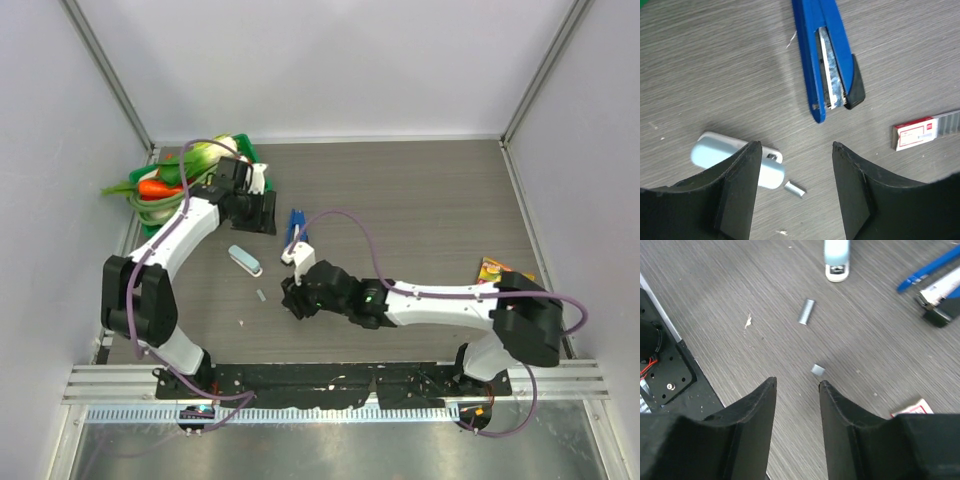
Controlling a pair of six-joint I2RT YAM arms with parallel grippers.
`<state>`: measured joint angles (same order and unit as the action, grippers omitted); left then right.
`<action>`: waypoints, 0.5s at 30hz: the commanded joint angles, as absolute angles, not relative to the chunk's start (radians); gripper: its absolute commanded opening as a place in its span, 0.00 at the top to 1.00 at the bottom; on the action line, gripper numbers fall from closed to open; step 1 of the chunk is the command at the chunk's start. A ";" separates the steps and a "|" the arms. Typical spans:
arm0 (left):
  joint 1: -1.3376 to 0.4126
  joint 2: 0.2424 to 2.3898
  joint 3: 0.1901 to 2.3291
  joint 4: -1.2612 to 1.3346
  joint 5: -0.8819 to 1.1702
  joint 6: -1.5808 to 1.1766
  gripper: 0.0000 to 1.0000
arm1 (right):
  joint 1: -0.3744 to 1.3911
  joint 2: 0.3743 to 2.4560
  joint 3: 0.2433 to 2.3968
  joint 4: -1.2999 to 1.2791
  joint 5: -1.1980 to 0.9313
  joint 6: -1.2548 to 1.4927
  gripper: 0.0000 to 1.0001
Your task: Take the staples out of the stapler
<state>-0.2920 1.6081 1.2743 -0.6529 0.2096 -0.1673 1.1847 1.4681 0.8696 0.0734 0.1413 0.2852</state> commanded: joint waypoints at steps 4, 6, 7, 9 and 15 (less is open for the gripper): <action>-0.253 1.419 1.285 -0.791 0.157 -0.034 0.37 | 1.239 1.699 1.130 -0.038 0.242 0.288 0.52; -0.242 1.372 1.267 -0.830 0.134 -0.005 0.36 | 1.239 1.788 1.236 -0.126 0.250 0.285 0.51; -0.235 1.324 1.258 -0.841 0.123 0.029 0.36 | 1.239 1.816 1.273 -0.155 0.245 0.276 0.50; -0.209 1.284 1.233 -0.873 0.110 0.057 0.35 | 1.239 1.893 1.377 -0.236 0.242 0.267 0.50; -0.134 1.174 1.207 -0.954 0.136 0.103 0.34 | 1.241 1.992 1.491 -0.294 0.238 0.244 0.51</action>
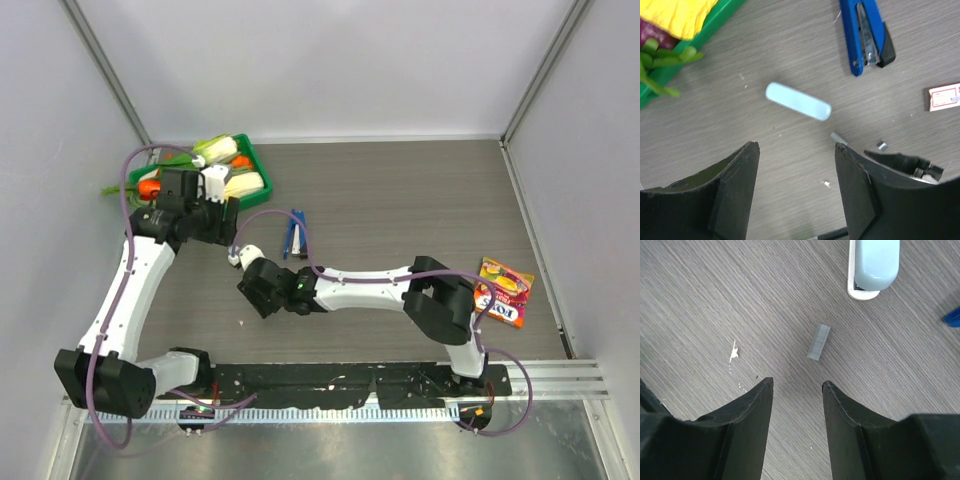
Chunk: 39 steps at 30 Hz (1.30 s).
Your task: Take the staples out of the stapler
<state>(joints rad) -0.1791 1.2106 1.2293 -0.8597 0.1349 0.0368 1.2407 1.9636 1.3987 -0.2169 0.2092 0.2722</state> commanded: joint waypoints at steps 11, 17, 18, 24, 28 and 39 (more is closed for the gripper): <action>-0.084 1.103 1.177 -1.031 0.178 0.155 0.33 | 1.246 2.112 1.583 -0.350 0.302 0.219 0.50; -0.078 1.104 1.184 -1.035 0.187 0.146 0.33 | 1.246 2.146 1.591 -0.331 0.331 0.204 0.46; -0.080 1.103 1.186 -1.038 0.187 0.143 0.33 | 1.244 2.151 1.594 -0.330 0.333 0.203 0.46; -0.078 1.091 1.186 -1.042 0.178 0.133 0.33 | 1.244 2.195 1.620 -0.316 0.339 0.186 0.51; -0.077 1.072 1.175 -1.045 0.158 0.146 0.33 | 1.244 2.200 1.623 -0.316 0.324 0.195 0.66; -0.077 1.051 1.155 -1.058 0.204 0.185 0.33 | 1.230 2.145 1.517 -0.276 0.293 0.207 0.87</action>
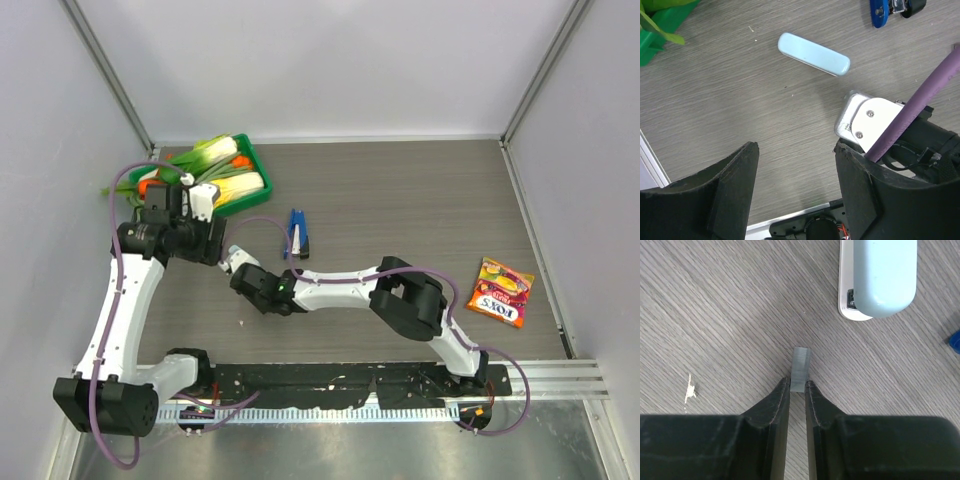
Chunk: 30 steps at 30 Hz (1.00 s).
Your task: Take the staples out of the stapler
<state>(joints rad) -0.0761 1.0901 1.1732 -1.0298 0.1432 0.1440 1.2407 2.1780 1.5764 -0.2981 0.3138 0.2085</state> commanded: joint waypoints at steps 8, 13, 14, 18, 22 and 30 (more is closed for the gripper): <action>-0.084 0.968 1.114 -1.086 0.382 0.291 0.30 | 1.184 1.881 1.240 -0.138 0.152 0.258 0.92; -0.121 0.830 1.065 -1.005 0.443 0.467 0.36 | 1.147 1.680 1.092 -0.066 0.013 0.348 0.92; -0.126 0.755 1.039 -0.991 0.472 0.527 0.37 | 1.131 1.657 1.075 -0.055 -0.035 0.389 0.92; -0.132 0.602 0.994 -0.980 0.508 0.881 0.30 | 1.082 1.548 1.011 0.041 -0.167 0.494 0.92; -0.132 0.508 0.896 -0.876 0.483 1.060 0.17 | 1.060 1.506 1.017 0.032 -0.176 0.500 0.92; -0.132 0.401 0.798 -0.786 0.617 1.073 0.14 | 1.003 1.486 0.965 0.161 -0.391 0.648 0.93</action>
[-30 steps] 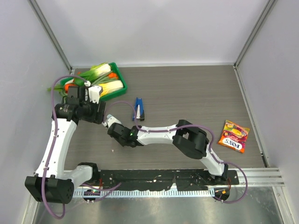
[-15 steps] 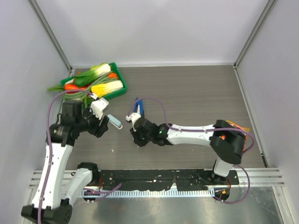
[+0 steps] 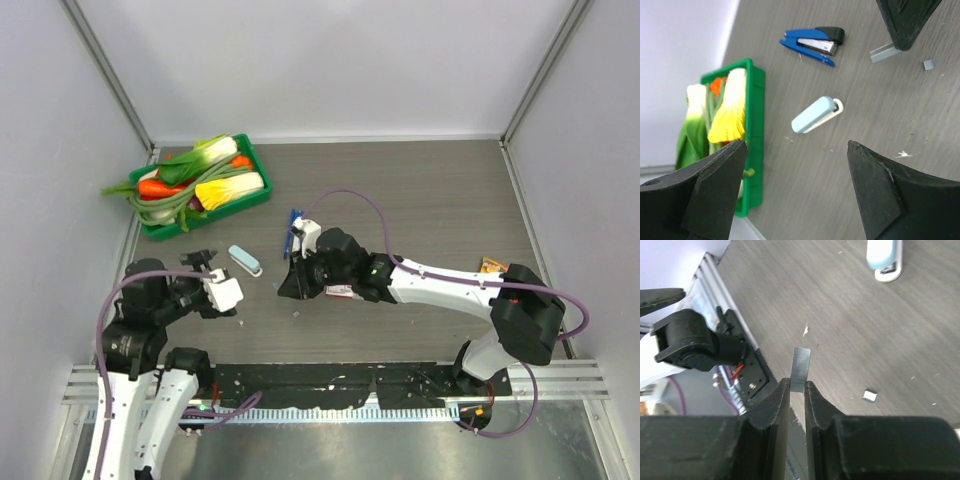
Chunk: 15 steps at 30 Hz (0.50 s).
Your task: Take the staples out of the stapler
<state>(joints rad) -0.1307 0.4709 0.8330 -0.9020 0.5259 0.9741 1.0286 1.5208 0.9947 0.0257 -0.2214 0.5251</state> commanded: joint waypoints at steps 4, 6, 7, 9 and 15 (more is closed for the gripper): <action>-0.132 0.242 0.633 -0.669 0.712 1.282 0.16 | 0.976 1.473 0.910 0.305 -0.538 0.792 0.93; -0.147 0.190 0.577 -0.579 0.767 1.389 0.16 | 0.959 1.468 0.878 0.403 -0.580 0.847 0.93; -0.152 0.161 0.539 -0.545 0.785 1.406 0.18 | 0.954 1.467 0.870 0.431 -0.615 0.876 0.93; -0.153 0.163 0.520 -0.488 0.840 1.440 0.18 | 0.939 1.468 0.856 0.514 -0.644 0.943 0.93; -0.153 0.199 0.517 -0.460 0.936 1.535 0.21 | 0.919 1.485 0.847 0.684 -0.725 1.072 0.93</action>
<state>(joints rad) -0.1524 0.1867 0.5117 -0.5694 0.8154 1.4181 0.9291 1.5139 0.8429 0.4580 -0.6220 0.9360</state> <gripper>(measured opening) 0.807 0.207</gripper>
